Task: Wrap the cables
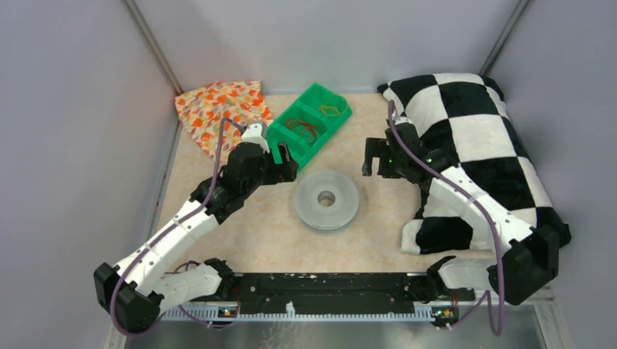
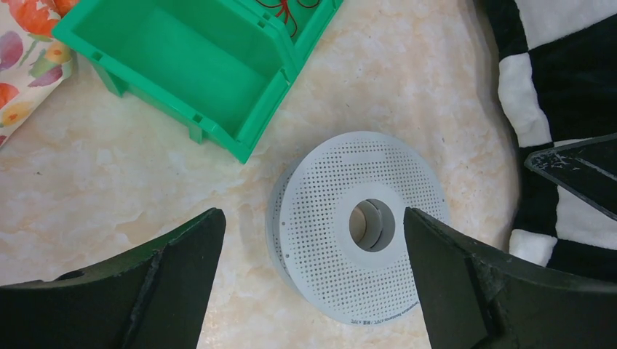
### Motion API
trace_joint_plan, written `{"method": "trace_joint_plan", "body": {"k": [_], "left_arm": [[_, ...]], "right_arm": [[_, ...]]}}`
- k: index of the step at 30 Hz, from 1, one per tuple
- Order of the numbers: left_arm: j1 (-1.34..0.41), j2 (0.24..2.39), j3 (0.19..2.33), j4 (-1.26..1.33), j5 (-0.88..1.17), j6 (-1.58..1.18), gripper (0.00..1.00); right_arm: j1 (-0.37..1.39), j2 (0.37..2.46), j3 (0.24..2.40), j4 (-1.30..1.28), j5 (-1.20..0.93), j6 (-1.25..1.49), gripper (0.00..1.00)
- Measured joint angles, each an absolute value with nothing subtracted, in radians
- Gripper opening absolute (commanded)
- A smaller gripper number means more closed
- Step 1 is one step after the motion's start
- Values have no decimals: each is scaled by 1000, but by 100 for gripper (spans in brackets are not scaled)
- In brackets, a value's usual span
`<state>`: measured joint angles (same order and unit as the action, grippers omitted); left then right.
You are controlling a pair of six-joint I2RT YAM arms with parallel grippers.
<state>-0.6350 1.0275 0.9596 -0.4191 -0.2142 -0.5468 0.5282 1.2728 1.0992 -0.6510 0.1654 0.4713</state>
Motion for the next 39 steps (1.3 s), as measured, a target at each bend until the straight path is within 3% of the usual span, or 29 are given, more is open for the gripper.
{"method": "trace_joint_plan", "body": {"k": [18,26,39], "left_arm": [[-601,1016,961,-570,-198,-549,98],[-458,935,932,-648,-160,-547,98],[-451,939,932,-643,-116,-546,98]], "right_arm": [[528,1166,967,-580,104,490,99],[528,1134,728,-370,-121,638,99],[528,1240,558,-4,-285,869,98]]}}
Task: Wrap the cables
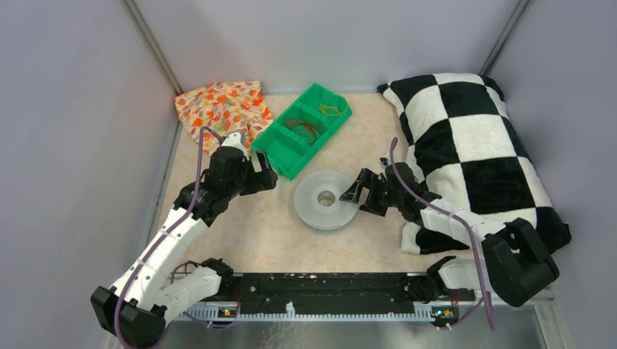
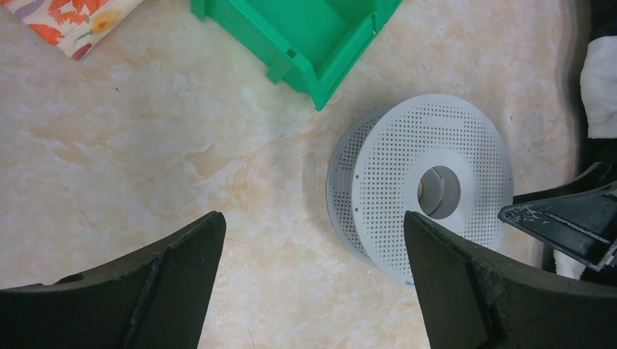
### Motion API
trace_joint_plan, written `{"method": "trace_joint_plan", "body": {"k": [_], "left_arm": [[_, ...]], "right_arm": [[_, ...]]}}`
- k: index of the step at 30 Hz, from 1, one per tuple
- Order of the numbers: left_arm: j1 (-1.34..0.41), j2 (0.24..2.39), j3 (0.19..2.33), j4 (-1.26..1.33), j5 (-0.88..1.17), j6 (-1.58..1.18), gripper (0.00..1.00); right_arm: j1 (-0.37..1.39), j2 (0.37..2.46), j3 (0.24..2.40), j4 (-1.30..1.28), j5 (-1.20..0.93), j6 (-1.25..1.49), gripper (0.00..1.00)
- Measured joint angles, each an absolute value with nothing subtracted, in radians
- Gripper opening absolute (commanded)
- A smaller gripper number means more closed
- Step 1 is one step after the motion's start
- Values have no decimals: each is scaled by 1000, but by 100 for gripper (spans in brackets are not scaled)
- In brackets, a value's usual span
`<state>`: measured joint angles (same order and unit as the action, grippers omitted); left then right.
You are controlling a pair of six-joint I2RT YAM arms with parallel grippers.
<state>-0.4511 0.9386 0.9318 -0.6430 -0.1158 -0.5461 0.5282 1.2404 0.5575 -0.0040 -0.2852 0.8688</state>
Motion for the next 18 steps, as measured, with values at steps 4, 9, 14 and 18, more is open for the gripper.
{"method": "trace_joint_plan", "body": {"k": [4,9,14,18], "left_arm": [[-451,939,932,-638,-115,-546,98],[-451,939,929,-630,-104,-546,98],[-451,943,927,-627,-93,-546,98],[-451,943,927,-622,-93,-546,99]], "right_arm": [[528,1267,516,85,-327,928,93],[528,1300,516,158,-355,973,88],[528,1329,492,261,-380,1029,88],[528,1365,456,335,-398,1071,77]]}}
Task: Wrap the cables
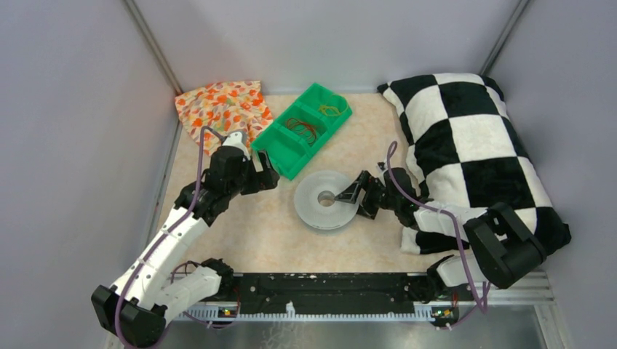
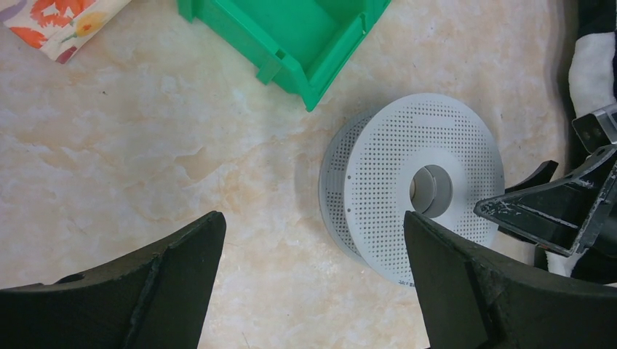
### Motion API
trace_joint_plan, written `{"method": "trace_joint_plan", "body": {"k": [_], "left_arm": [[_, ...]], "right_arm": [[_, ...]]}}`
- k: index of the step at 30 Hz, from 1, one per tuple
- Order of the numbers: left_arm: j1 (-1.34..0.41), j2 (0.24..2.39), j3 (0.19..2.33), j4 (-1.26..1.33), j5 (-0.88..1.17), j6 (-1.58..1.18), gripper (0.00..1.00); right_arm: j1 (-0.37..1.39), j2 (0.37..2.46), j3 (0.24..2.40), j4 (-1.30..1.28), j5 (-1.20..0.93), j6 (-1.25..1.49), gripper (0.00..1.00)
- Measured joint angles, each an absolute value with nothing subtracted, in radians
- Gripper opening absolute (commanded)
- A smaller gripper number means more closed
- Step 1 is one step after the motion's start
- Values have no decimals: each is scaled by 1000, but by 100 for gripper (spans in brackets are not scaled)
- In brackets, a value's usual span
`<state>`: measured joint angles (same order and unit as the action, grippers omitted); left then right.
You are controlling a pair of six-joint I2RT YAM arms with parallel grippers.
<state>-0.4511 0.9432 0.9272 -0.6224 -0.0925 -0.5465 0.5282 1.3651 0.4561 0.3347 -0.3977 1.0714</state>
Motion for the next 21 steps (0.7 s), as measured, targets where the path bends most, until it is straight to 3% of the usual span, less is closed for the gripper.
{"method": "trace_joint_plan", "body": {"k": [8,10,12,18,21], "left_arm": [[-451,943,921,-612,-86,-546,98],[-451,943,921,-606,-83,-546,98],[-451,943,921,-603,-82,-546,98],[-451,944,920,-597,-81,-546,98],[-451,947,920,-594,-82,-547,98]], "right_arm": [[528,1378,443,381,-406,1109,40],[528,1378,443,380,-406,1110,25],[528,1377,443,374,-407,1107,0],[532,1301,540,330,-435,1088,0],[533,1269,643,165,-383,1001,0]]}}
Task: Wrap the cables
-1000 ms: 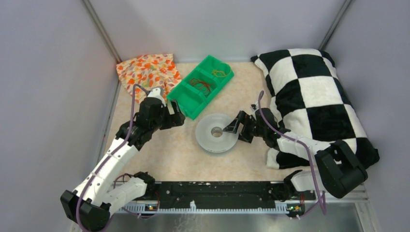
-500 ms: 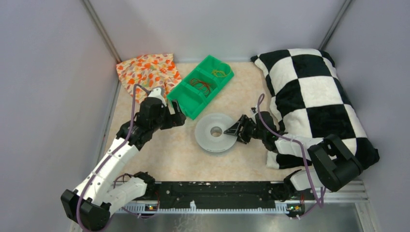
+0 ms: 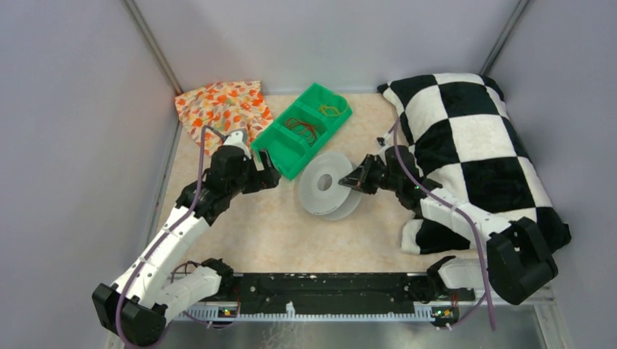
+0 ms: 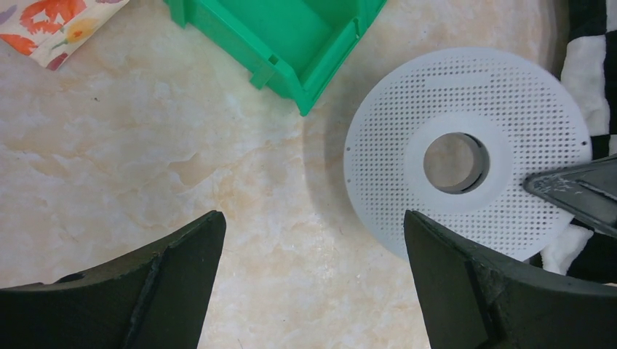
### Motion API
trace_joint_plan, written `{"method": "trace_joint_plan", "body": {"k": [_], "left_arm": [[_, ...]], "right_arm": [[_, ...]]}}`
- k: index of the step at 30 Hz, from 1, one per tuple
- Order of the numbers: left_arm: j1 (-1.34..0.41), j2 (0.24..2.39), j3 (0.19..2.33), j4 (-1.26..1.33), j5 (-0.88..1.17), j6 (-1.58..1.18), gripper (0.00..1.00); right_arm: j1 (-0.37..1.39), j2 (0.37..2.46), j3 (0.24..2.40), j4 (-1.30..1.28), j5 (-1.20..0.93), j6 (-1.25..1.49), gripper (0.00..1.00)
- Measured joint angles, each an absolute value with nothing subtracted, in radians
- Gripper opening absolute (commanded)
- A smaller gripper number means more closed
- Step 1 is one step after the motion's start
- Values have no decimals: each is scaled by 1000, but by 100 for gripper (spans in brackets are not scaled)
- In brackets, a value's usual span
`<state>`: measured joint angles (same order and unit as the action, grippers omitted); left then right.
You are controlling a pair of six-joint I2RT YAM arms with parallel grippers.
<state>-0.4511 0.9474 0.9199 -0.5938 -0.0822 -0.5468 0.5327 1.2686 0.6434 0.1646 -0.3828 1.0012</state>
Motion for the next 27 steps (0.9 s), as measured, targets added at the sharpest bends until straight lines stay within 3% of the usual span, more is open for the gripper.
{"method": "trace_joint_plan", "body": {"k": [7,11,17,24,27], "left_arm": [[-450,1092,994,-606,-117,-565,98],[-449,1349,1227,-643,-155,-602,97],[-449,1625,1459,-617,-298,-689,93],[-460,2009,1915,-753,-501,-852,93],[-476,2076,1957,-785,-550,-918,92]], "right_arm": [[534,1211,960,-350,-125,730,0],[534,1145,1102,-534,58,593,0],[534,1047,1134,-655,197,501,0],[534,1050,1123,-710,204,470,0],[534,1055,1117,-720,194,466,0]]}}
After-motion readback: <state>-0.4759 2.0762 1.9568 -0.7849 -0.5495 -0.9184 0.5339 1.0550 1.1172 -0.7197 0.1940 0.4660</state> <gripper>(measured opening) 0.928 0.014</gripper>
